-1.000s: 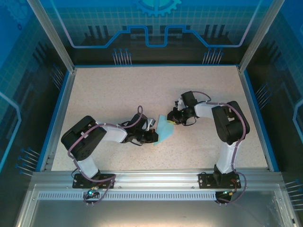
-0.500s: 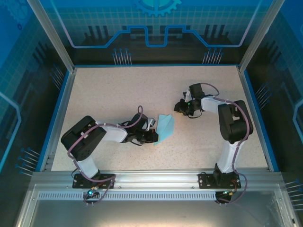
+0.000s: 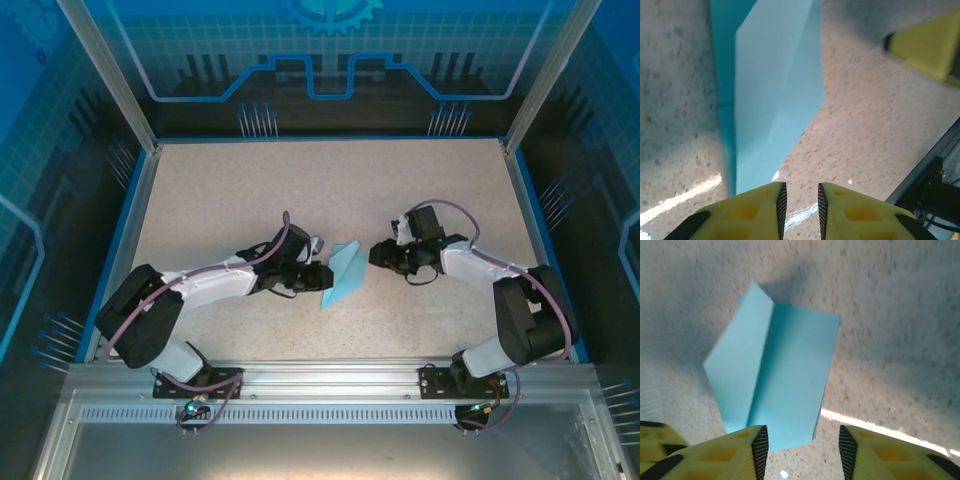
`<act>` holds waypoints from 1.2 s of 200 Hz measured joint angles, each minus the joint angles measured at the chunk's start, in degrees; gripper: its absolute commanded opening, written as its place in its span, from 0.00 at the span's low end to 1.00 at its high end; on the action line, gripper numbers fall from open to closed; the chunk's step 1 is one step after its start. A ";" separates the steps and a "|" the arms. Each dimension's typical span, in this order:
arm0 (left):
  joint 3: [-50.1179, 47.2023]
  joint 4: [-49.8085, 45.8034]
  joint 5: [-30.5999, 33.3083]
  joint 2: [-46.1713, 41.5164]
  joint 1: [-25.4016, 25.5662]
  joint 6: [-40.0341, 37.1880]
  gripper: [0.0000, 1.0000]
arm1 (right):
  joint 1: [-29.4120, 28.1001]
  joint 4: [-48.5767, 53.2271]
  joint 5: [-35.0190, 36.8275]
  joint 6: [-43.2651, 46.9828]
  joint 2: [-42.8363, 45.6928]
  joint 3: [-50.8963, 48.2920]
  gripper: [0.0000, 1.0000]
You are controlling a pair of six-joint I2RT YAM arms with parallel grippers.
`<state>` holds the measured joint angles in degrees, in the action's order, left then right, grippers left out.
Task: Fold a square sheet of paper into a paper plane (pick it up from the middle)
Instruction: Turn over the paper at the center of the table.
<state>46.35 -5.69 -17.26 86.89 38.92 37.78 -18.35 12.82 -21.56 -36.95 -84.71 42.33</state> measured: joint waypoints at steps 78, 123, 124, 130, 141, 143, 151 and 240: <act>6.88 -4.83 3.58 9.07 -0.02 -4.02 0.13 | -7.04 -3.65 1.66 -5.66 0.35 -2.54 0.59; 6.88 -5.84 4.96 11.45 -0.02 -4.98 0.13 | -8.22 -5.38 1.92 -8.50 -2.78 -2.54 0.59; 6.88 -5.84 4.96 11.52 -0.02 -4.98 0.13 | -8.26 -5.42 1.95 -8.57 -2.86 -2.54 0.59; 6.88 -5.84 4.98 11.89 -0.02 -4.98 0.13 | -8.35 -5.55 1.97 -8.85 -3.23 -2.54 0.59; 6.88 -5.81 5.03 12.68 -0.02 -4.98 0.13 | -8.59 -5.81 2.10 -9.51 -3.74 -2.64 0.58; 6.88 -5.79 5.03 12.79 -0.02 -4.98 0.13 | -8.61 -5.95 2.10 -9.66 -3.80 -2.71 0.58; 6.88 -5.84 5.03 13.38 -0.02 -4.98 0.13 | -8.68 -6.34 2.08 -10.08 -3.93 -2.95 0.57; 6.88 -5.42 4.85 14.64 -0.02 -4.94 0.14 | -8.68 -10.08 1.44 -13.94 -5.31 -4.35 0.54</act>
<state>53.23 -11.11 -12.40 101.54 38.89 32.84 -27.03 2.74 -20.12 -50.89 -90.02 37.98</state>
